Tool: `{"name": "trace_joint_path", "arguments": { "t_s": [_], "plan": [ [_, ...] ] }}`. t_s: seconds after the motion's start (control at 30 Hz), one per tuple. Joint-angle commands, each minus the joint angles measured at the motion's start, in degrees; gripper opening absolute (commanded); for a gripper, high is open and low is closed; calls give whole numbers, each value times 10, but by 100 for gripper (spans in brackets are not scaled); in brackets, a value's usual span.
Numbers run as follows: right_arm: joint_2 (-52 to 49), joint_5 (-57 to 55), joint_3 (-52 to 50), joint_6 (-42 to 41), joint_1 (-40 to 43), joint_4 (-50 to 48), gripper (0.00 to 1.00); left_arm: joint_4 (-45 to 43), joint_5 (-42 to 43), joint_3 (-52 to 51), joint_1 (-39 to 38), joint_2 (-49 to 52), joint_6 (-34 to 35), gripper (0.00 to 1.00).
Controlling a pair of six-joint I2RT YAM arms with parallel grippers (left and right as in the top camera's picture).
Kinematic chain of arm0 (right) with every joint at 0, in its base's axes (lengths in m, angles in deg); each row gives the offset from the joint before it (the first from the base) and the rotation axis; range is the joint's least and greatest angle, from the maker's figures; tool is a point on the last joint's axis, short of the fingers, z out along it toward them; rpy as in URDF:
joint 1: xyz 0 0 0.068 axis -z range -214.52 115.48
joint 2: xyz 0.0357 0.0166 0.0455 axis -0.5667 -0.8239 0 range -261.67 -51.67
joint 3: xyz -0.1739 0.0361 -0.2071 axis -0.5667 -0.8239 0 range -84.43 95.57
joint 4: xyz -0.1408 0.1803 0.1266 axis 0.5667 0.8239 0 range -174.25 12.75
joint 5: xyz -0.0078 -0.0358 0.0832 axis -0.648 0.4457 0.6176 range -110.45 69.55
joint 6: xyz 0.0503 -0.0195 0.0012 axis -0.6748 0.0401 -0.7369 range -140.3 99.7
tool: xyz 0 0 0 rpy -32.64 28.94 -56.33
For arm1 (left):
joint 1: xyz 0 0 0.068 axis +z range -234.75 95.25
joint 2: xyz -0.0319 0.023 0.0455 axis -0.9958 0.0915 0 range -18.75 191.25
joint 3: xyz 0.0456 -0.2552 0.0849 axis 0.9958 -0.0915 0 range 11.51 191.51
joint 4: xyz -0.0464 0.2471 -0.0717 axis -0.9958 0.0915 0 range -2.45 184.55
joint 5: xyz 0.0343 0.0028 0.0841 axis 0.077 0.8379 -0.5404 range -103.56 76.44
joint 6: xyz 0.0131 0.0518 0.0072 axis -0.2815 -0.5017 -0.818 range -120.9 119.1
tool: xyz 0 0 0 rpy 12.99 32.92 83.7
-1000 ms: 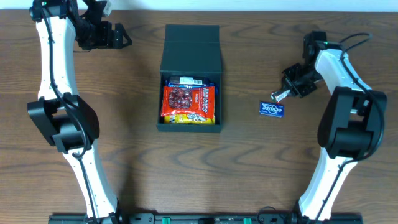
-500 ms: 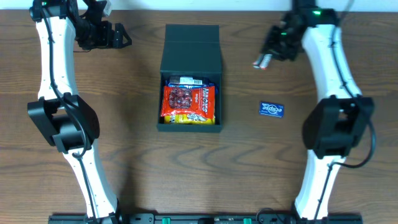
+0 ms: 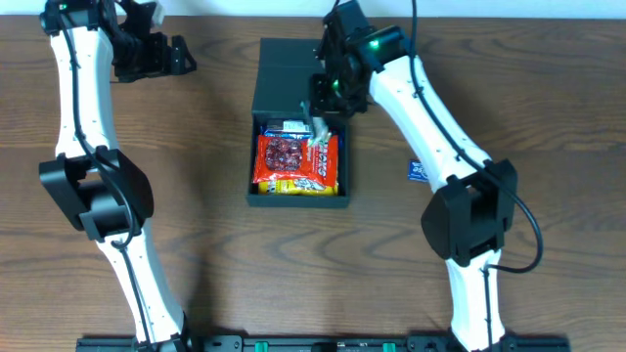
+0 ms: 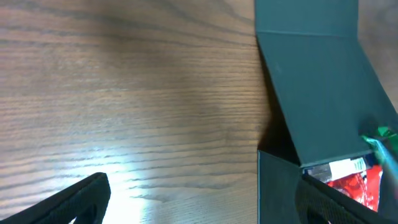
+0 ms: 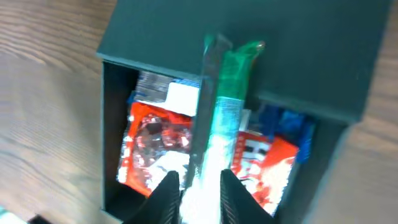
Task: Pack container
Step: 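Carry the green bar left and lower it upright into the box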
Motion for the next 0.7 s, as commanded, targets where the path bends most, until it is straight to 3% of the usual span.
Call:
{"name": "trace_joint_path", "arguments": {
  "t_s": [0.0,0.17,0.3,0.4,0.53,0.67],
  "plan": [
    [-4,-9,10,-69,-12,-2,21,1,-10,-1,2,-20,24,96],
    [-4,-13,10,-54,-26,12,29,1,-8,-1,3,-20,24,95],
    [-4,-64,10,-50,-38,38,52,5,-5,-1,3,-20,24,95],
    [-4,-142,10,-50,-51,38,62,6,9,-1,3,-20,24,96],
    [-8,-203,-9,-28,-67,13,66,7,10,-1,3,-20,24,95],
    [-34,-195,-14,-28,-70,14,68,8,10,-1,3,-20,24,96]
  ]
}}
